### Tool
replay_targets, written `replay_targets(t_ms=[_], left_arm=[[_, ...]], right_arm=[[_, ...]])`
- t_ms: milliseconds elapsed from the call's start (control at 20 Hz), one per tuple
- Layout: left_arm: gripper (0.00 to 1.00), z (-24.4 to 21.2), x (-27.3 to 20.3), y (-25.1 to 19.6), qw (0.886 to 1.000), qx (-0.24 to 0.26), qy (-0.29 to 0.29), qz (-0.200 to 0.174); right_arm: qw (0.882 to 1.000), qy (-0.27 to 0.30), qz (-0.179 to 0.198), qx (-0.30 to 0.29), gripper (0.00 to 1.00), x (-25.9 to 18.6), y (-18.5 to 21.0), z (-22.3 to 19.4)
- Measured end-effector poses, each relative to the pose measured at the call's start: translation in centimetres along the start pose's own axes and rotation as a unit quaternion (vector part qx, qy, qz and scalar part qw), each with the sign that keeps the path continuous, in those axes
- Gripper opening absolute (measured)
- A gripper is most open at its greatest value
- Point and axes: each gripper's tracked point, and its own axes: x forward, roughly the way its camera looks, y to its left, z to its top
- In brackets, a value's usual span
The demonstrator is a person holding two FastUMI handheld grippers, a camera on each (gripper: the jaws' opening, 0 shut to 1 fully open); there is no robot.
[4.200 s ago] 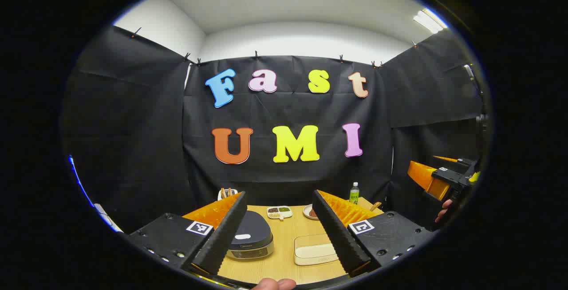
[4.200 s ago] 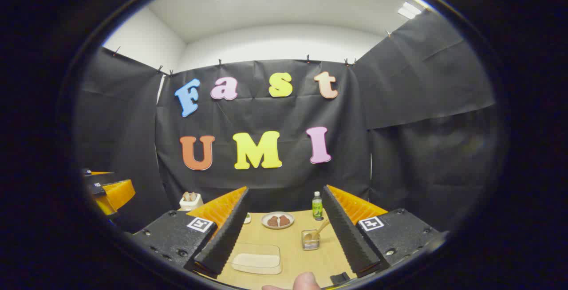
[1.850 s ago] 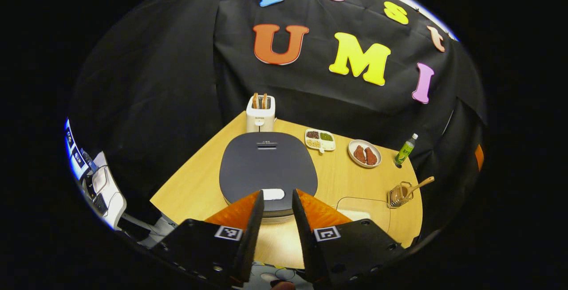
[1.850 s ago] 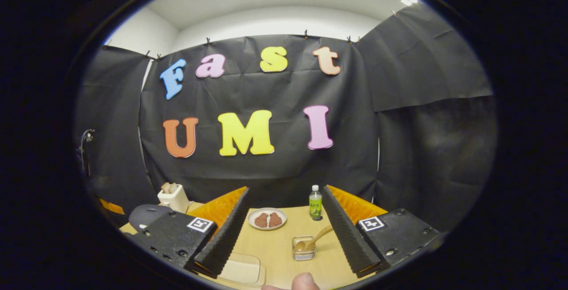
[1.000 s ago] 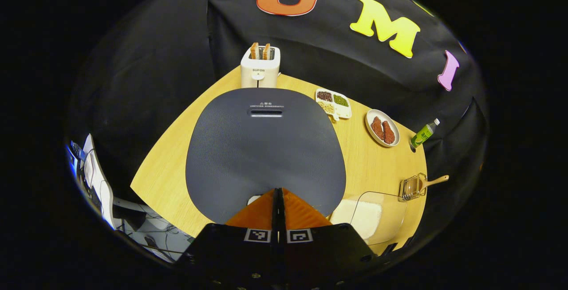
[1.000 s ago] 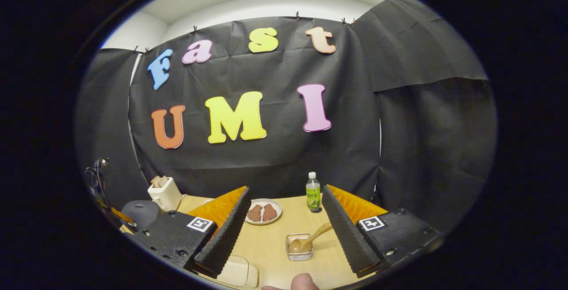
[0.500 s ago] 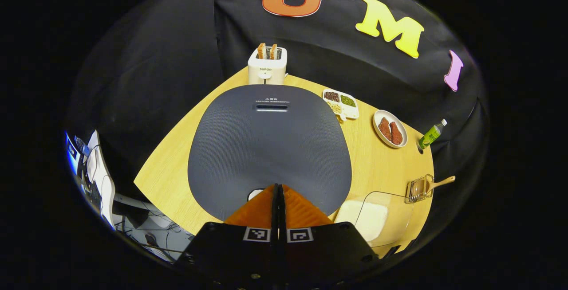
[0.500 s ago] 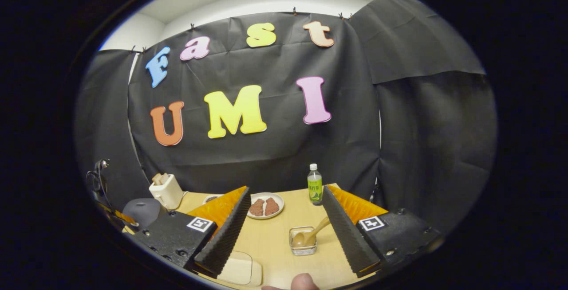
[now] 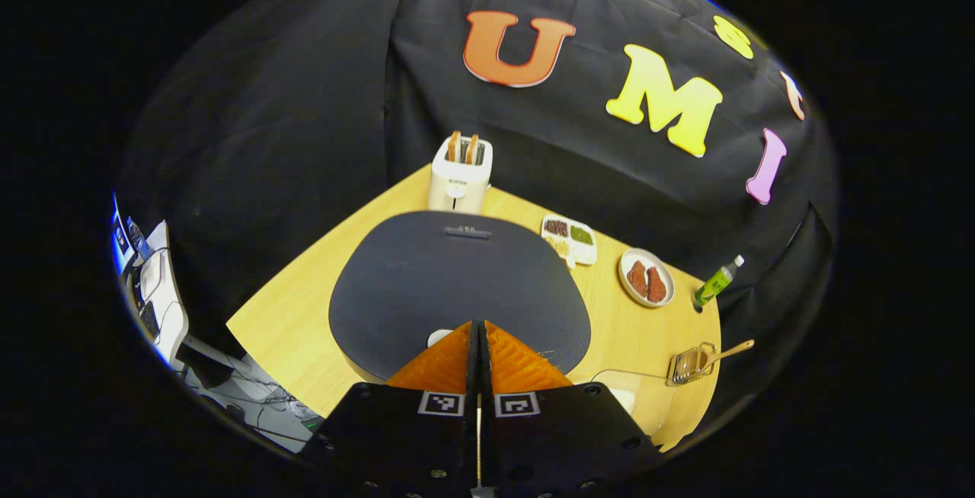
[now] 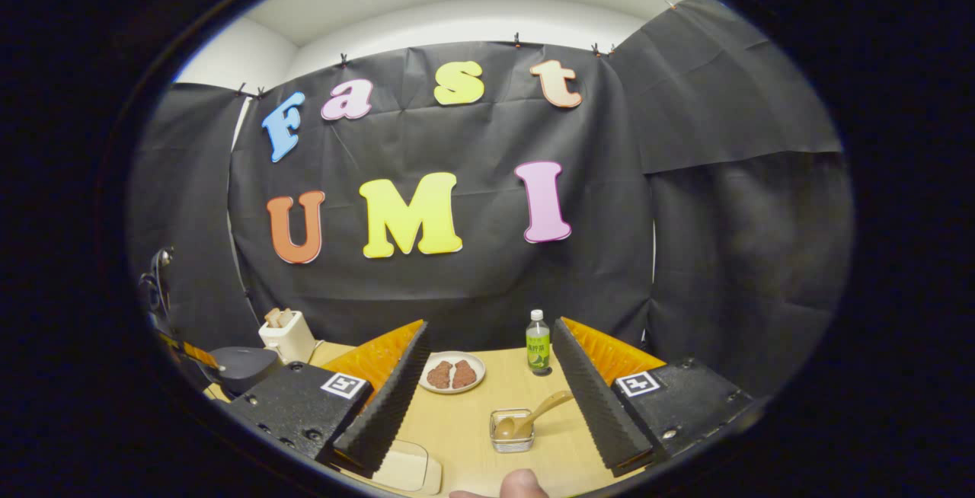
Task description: Close the left gripper, press the button to open the rice cooker; take a wooden spoon from the chopstick holder with the right hand, scoop a spoonful of rice and pour it into the rice cooker, then put the wooden spoon back into the chopstick holder.
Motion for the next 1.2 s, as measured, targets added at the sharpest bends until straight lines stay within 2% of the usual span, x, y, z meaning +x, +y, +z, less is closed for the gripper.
replay_targets(t_ms=[100, 150, 200, 250, 300, 350, 450, 550, 600, 700, 800, 1000, 1200], left_arm=[[0.04, 2.9, -0.8, -0.6, 0.999, 0.004, -0.042, -0.007], [0.08, 4.5, -1.3, -0.9, 0.998, 0.014, -0.066, -0.008], [0.21, 6.2, -1.6, -0.8, 0.995, 0.034, -0.094, 0.000], [0.19, 7.5, -1.9, -0.8, 0.992, 0.051, -0.117, 0.000], [0.67, 8.9, -2.3, -1.2, 0.988, 0.061, -0.141, 0.000], [0.62, 10.1, -2.7, -1.6, 0.985, 0.064, -0.160, 0.000], [0.92, 12.0, -3.8, -2.1, 0.980, 0.058, -0.188, -0.002], [0.97, 12.5, -5.1, -3.1, 0.978, 0.046, -0.203, -0.021], [0.95, 12.5, -5.8, -3.2, 0.976, 0.052, -0.209, -0.022], [0.95, 12.3, -7.5, -2.7, 0.972, 0.072, -0.223, -0.014], [0.95, 12.0, -9.6, -2.2, 0.966, 0.088, -0.244, 0.013], [0.95, 10.6, -13.5, -3.9, 0.953, 0.121, -0.279, 0.010], [0.94, 9.3, -16.5, -6.7, 0.946, 0.130, -0.297, -0.020]], right_arm=[[1.000, -0.003, 0.000, -0.001, 1.00, -0.6, -0.3, 0.3], [1.000, -0.005, -0.001, -0.001, 1.00, -0.8, -0.5, 0.6], [1.000, -0.008, -0.003, -0.001, 1.00, -0.9, -0.8, 0.8], [1.000, -0.012, -0.005, 0.000, 1.00, -1.1, -1.1, 1.1], [1.000, -0.015, -0.006, 0.000, 1.00, -1.4, -1.2, 1.3], [1.000, -0.018, -0.005, 0.001, 1.00, -1.6, -1.4, 1.5], [1.000, -0.019, -0.008, 0.001, 1.00, -1.9, -1.8, 1.6], [1.000, -0.020, -0.007, 0.002, 1.00, -2.3, -2.1, 1.7], [1.000, -0.020, -0.004, 0.001, 1.00, -2.5, -2.1, 1.6], [1.000, -0.017, -0.002, -0.004, 1.00, -2.8, -2.4, 1.4], [1.000, -0.009, -0.008, -0.006, 1.00, -3.1, -3.4, 0.5], [1.000, 0.024, -0.011, -0.007, 1.00, -3.1, -4.5, -2.6], [0.999, 0.048, -0.008, 0.002, 1.00, -2.4, -5.5, -5.7]])
